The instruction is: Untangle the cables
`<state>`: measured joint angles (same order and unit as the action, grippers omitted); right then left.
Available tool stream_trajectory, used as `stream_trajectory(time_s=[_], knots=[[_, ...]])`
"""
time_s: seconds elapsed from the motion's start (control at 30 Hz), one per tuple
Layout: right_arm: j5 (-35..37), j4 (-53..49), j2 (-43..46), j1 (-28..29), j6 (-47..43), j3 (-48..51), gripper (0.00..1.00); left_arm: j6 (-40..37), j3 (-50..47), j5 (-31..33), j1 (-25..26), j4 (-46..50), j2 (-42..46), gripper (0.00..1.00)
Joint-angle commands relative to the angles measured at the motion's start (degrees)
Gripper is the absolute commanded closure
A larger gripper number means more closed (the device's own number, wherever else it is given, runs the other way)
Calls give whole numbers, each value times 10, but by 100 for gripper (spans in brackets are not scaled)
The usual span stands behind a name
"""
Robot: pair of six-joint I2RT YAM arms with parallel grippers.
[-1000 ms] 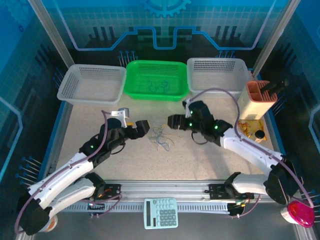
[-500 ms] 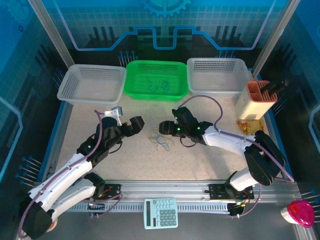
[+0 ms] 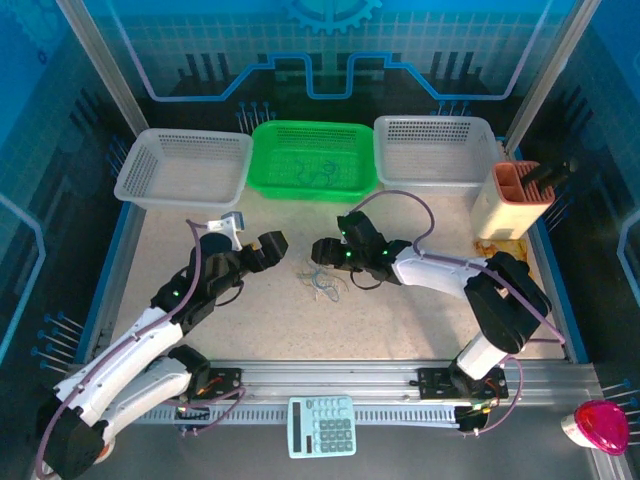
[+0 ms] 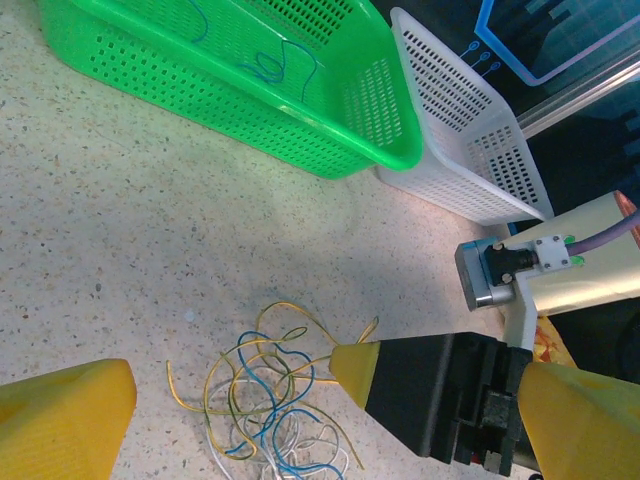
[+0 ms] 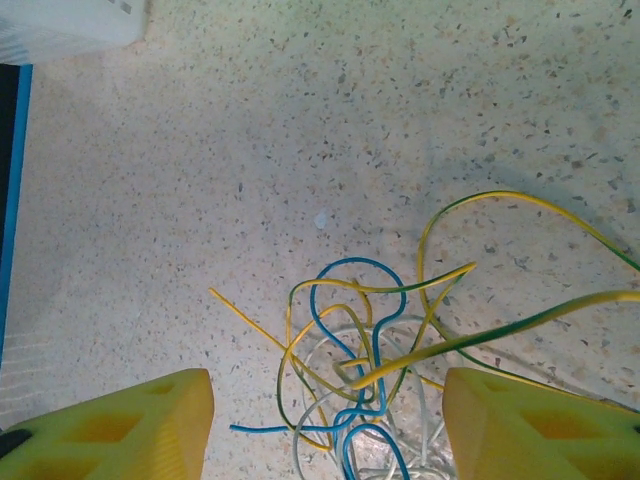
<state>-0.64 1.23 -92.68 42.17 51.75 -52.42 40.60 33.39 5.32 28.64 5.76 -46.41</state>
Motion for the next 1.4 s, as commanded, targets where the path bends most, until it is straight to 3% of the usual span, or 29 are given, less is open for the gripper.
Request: stream_trajectory(time_s=[0.0, 0.1, 0.27, 0.6, 0.87, 1.13, 1.37], knots=[[1, 17, -15, -12, 10, -16, 41, 5, 16, -12, -3, 2, 7, 1], [-1, 19, -23, -20, 4, -20, 55, 8, 13, -15, -4, -2, 7, 1], [-30, 19, -12, -30, -15, -23, 99, 8, 12, -18, -5, -2, 7, 1], [-95, 22, 80, -31, -74, -25, 100, 27, 3, -37, -4, -21, -7, 1], [-107, 25, 119, -45, -114, -12, 100, 50, 12, -63, -4, -34, -43, 1], [-147, 50, 137, -73, -71, -8, 100, 8, -8, -107, -5, -80, -62, 7], [-221, 186, 137, -93, 14, 17, 100, 62, -31, -107, -4, -97, -65, 8]])
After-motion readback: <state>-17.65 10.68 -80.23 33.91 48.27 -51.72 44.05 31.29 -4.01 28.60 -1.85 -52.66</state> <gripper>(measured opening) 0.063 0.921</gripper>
